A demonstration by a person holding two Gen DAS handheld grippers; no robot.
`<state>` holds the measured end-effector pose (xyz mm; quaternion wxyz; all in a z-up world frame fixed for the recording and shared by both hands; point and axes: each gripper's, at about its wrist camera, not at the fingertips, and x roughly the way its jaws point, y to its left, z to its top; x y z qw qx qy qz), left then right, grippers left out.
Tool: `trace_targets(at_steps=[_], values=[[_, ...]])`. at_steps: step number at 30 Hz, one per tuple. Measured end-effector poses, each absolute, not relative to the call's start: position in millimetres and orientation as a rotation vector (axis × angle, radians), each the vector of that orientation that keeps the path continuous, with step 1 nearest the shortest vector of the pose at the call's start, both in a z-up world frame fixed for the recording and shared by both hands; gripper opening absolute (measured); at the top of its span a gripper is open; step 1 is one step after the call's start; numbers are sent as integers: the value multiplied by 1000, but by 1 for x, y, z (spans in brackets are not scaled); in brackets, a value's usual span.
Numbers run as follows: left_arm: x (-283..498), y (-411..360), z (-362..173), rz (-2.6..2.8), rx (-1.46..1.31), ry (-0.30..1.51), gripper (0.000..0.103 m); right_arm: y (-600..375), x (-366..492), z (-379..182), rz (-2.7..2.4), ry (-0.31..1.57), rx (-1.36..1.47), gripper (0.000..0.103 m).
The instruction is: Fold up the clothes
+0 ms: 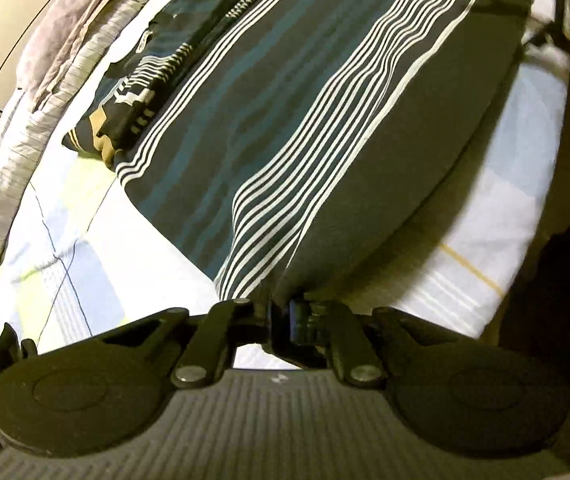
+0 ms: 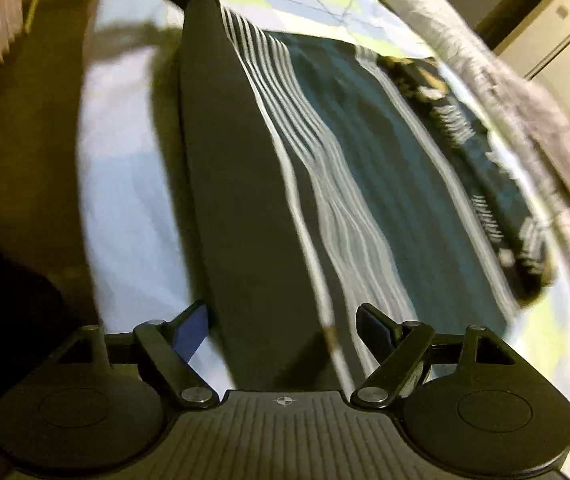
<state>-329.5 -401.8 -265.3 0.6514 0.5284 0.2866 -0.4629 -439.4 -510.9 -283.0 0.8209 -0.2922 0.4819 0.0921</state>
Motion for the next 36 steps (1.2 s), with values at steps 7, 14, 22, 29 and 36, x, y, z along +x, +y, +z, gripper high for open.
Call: trace_targets(at_steps=[7, 14, 22, 29, 36], values=[[-331, -407, -264, -1083, 1225, 628, 7, -546, -451, -280, 117, 1082, -711, 31], [-337, -397, -233, -1141, 1281, 591, 4, -558, -439, -247, 143, 1139, -608, 5], [-381, -365, -199, -1213, 1280, 607, 2, -531, -481, -207, 296, 1231, -514, 4], [-448, -308, -203, -1278, 1262, 853, 2, -501, -528, -184, 443, 1333, -407, 4], [-462, -300, -190, -1303, 1194, 967, 3, -491, -553, -162, 556, 1393, -344, 4]])
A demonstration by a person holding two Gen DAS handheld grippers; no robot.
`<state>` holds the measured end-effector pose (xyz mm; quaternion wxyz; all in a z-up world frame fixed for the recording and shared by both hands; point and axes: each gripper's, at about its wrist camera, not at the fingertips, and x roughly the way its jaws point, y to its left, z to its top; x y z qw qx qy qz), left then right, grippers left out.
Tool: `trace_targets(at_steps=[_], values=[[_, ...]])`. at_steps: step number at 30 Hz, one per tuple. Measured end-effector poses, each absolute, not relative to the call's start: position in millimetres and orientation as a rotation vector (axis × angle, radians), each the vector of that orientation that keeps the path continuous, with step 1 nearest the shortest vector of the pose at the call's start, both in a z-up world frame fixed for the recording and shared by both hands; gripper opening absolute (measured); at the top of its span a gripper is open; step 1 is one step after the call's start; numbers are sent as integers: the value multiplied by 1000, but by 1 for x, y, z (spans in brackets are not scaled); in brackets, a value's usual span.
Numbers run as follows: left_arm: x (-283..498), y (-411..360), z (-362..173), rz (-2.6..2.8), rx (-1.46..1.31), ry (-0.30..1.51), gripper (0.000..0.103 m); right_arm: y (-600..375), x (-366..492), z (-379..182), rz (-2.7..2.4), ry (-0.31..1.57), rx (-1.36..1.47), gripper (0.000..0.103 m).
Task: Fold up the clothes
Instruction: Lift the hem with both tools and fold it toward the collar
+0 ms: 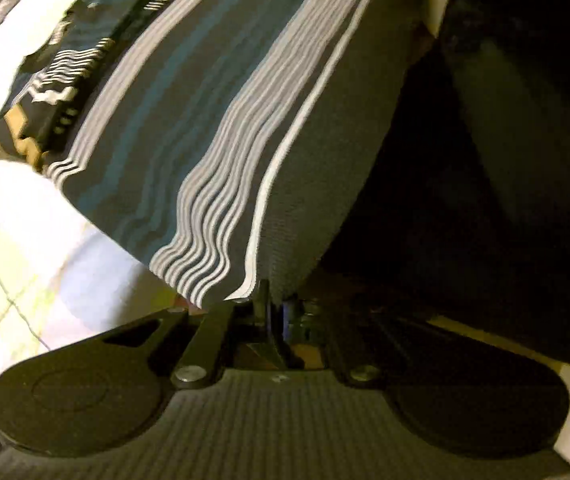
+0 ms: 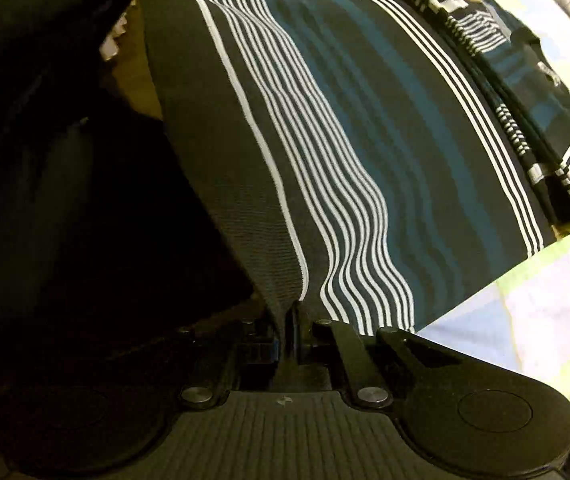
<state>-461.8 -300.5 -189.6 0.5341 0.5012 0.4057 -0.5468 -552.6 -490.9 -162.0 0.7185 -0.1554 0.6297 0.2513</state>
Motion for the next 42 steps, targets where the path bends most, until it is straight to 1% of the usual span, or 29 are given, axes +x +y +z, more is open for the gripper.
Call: trace_targets(at_steps=[2, 7, 9, 11, 14, 17, 20, 23, 25, 30, 34, 36, 38, 39, 40, 41, 42], values=[[-432, -316, -171, -1254, 1178, 912, 3, -503, -540, -150, 550, 1366, -362, 4], [-340, -364, -120, -1161, 1137, 722, 3, -557, -479, -104, 457, 1210, -469, 4], [-298, -387, -107, -1170, 1113, 694, 3, -579, -446, -104, 422, 1203, -490, 4], [-258, -405, -106, -1185, 1090, 695, 3, -601, -412, -105, 389, 1202, -508, 4], [-196, -437, -113, -1216, 1065, 693, 3, -635, -361, -108, 338, 1200, -535, 4], [-134, -483, -130, -1259, 1028, 742, 3, -668, -310, -111, 287, 1198, -562, 4], [-81, -521, -159, -1301, 1003, 814, 3, -689, -274, -146, 265, 1279, -510, 4], [-53, -539, -180, -1334, 990, 867, 3, -706, -243, -176, 267, 1352, -467, 4], [-37, -542, -188, -1339, 970, 899, 3, -722, -228, -184, 263, 1375, -434, 4], [-9, -547, -206, -1294, 902, 986, 4, -748, -200, -190, 275, 1374, -365, 4], [3, -561, -234, -1237, 894, 1050, 5, -765, -182, -221, 284, 1402, -287, 4], [10, -565, -251, -1167, 891, 1075, 11, -777, -175, -240, 270, 1414, -225, 4], [18, -564, -261, -1064, 872, 1094, 21, -791, -169, -258, 240, 1422, -147, 5], [21, -562, -263, -1016, 863, 1097, 22, -799, -167, -264, 207, 1422, -105, 11], [24, -559, -263, -979, 846, 1097, 25, -806, -167, -267, 147, 1410, -72, 27], [26, -553, -260, -948, 819, 1099, 27, -815, -170, -267, 75, 1383, -36, 36], [29, -546, -256, -917, 787, 1102, 27, -824, -175, -263, 15, 1351, 12, 45]])
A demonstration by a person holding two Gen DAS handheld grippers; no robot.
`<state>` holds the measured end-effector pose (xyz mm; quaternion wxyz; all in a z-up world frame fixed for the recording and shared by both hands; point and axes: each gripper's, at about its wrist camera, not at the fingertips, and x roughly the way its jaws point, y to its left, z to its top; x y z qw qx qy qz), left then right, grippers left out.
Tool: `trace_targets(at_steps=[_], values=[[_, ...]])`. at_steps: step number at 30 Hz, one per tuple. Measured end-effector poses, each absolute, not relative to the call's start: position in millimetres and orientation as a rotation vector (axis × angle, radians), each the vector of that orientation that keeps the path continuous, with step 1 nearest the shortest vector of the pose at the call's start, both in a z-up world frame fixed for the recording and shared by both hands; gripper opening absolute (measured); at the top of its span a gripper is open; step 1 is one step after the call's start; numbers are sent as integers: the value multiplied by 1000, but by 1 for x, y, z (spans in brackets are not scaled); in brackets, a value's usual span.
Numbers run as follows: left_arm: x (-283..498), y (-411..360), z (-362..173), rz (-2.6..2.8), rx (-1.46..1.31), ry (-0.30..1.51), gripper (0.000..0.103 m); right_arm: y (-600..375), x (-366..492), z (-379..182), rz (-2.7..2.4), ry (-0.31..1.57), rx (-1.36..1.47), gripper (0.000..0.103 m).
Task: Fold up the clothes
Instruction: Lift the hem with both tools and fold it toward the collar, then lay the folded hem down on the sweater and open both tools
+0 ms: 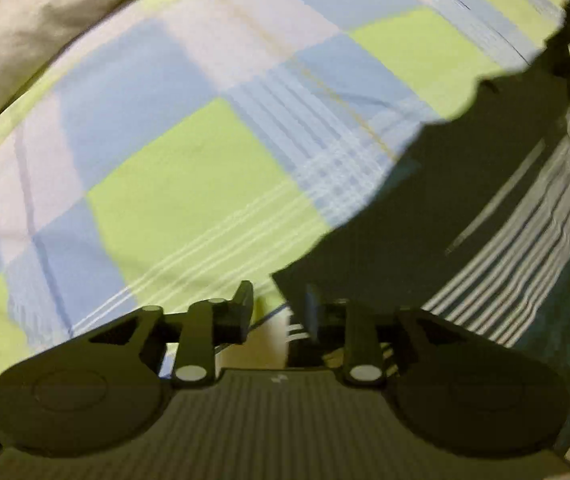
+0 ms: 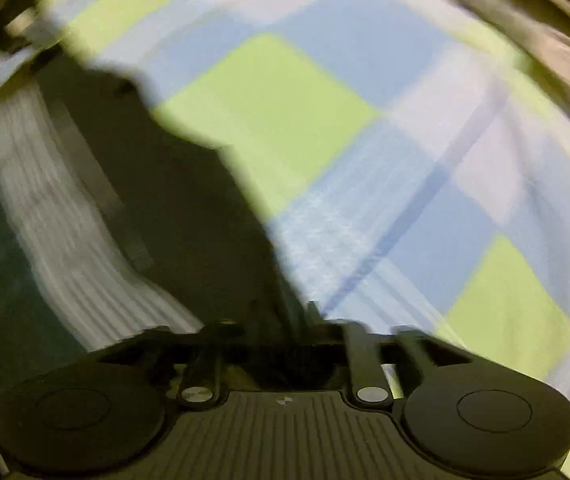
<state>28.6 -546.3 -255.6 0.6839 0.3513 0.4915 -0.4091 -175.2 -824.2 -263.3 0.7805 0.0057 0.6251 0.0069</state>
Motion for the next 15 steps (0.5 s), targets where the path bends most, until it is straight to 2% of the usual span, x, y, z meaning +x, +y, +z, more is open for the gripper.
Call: trace_targets(at_steps=[3, 7, 15], values=[[34, -525, -242, -838, 664, 1124, 27, -850, -199, -250, -136, 1261, 193, 45], [33, -500, -237, -797, 432, 1199, 34, -861, -243, -240, -220, 1169, 409, 45], [42, -515, -272, -770, 293, 1266, 34, -863, -272, -262, -291, 1064, 616, 45]])
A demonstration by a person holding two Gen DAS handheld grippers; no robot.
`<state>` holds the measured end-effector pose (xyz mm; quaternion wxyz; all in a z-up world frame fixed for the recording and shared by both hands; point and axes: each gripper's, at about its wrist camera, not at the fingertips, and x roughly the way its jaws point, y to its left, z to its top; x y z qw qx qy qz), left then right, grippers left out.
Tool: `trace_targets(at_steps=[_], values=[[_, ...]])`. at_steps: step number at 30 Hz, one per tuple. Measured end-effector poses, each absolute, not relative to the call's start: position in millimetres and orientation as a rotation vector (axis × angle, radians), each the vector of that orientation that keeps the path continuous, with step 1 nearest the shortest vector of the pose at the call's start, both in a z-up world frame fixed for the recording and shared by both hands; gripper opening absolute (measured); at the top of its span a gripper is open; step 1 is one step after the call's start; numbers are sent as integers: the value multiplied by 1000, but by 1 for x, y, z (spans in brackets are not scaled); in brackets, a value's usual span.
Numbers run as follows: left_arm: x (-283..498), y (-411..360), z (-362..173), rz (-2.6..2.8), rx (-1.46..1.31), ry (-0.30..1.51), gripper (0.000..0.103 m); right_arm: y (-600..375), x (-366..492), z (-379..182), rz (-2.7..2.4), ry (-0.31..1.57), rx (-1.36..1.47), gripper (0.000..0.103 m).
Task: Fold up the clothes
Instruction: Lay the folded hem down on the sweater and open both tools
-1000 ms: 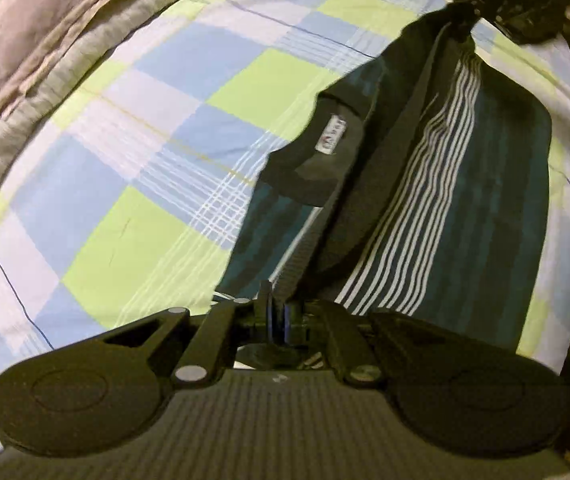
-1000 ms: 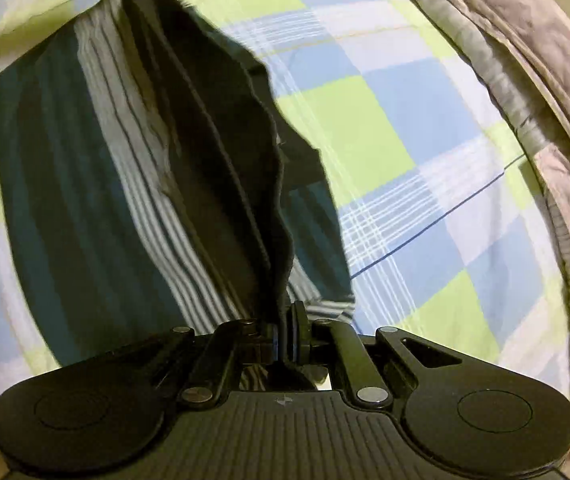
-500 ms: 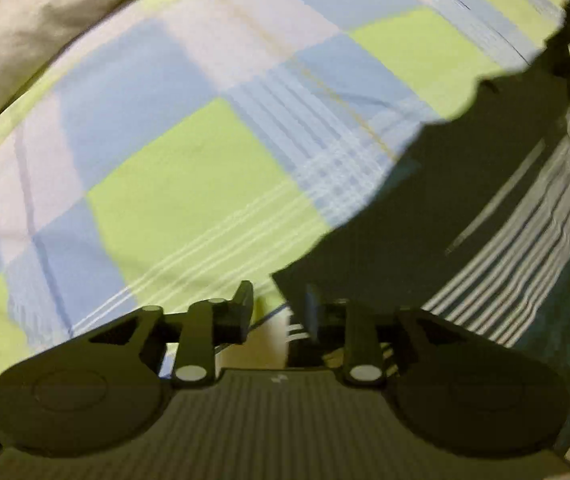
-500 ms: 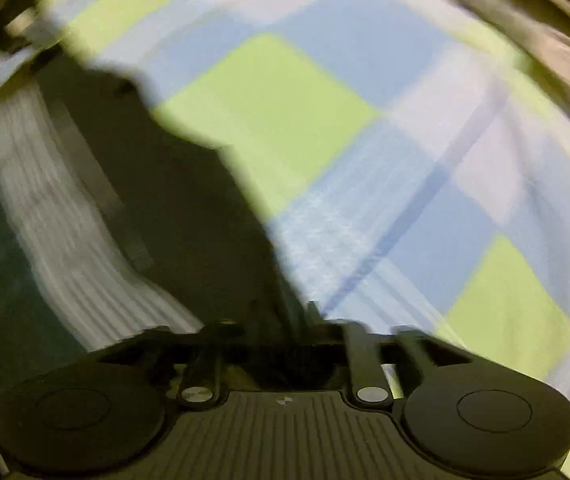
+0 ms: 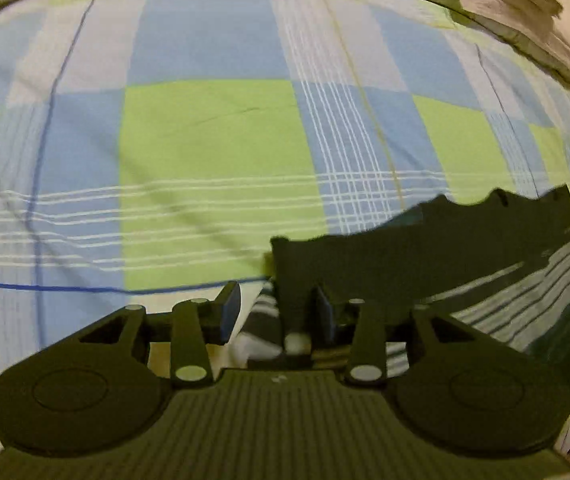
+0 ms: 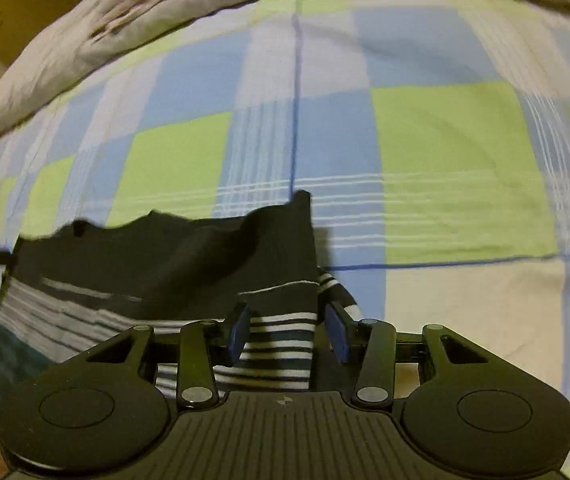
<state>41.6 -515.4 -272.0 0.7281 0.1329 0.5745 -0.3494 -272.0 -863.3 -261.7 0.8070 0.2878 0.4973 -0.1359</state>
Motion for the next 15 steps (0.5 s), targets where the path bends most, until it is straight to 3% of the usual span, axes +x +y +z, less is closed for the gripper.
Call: trace_targets(at_steps=[1, 2, 3, 6, 7, 11, 15], values=[[42, -518, -274, -764, 286, 1264, 28, -864, -274, -265, -299, 1051, 639, 45], [42, -520, -274, -761, 286, 1260, 11, -864, -277, -268, -308, 1038, 663, 45], [41, -521, -274, -760, 291, 1257, 6, -866, -275, -270, -314, 1039, 666, 45], [36, -521, -267, -770, 326, 1232, 3, -869, -266, -275, -330, 1053, 664, 42], [35, -519, -261, -769, 324, 1220, 2, -871, -263, -276, -335, 1057, 663, 8], [32, -505, -239, -758, 295, 1146, 3, -871, -260, -256, -335, 1054, 595, 4], [37, -503, -253, -734, 289, 1148, 3, -875, -259, -256, -340, 996, 612, 4]])
